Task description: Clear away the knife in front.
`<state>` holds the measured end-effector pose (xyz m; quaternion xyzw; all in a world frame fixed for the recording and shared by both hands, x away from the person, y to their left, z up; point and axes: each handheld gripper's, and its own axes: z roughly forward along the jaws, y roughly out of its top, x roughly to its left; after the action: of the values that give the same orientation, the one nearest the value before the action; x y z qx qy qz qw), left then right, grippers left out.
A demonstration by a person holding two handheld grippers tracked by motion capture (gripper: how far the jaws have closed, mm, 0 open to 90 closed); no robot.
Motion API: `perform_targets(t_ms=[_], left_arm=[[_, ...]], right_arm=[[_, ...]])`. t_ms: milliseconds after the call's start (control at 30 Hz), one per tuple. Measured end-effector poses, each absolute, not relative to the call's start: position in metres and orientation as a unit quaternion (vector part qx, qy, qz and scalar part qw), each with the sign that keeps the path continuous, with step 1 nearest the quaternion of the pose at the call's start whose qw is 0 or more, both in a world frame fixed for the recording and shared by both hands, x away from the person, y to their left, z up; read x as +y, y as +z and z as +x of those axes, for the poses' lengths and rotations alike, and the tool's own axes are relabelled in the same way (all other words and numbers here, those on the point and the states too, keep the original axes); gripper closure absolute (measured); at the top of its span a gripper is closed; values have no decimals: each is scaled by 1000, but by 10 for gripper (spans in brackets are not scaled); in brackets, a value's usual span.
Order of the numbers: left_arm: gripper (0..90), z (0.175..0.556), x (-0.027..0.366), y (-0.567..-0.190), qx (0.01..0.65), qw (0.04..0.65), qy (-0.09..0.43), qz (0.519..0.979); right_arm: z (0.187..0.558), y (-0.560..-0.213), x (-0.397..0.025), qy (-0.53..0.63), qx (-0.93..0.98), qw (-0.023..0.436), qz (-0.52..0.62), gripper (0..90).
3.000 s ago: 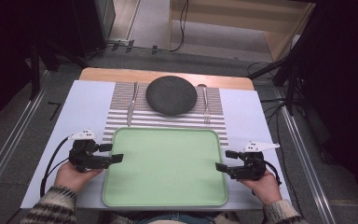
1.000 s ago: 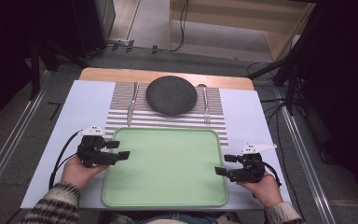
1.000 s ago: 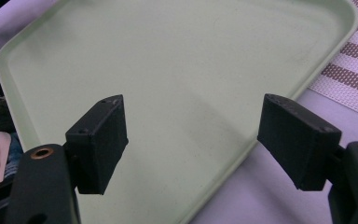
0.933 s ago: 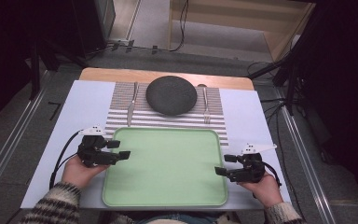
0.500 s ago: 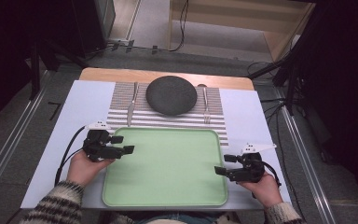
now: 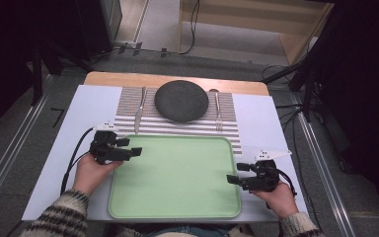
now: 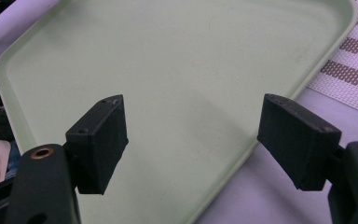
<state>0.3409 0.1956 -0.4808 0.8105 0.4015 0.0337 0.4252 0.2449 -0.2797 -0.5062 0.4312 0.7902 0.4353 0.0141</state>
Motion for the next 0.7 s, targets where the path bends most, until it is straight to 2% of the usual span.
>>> perform_targets(t_ms=[700], left_arm=[[294,372,194,-475,389,432,48,812]], right_arm=[[249,-506,-279,436,792,15,427,219]])
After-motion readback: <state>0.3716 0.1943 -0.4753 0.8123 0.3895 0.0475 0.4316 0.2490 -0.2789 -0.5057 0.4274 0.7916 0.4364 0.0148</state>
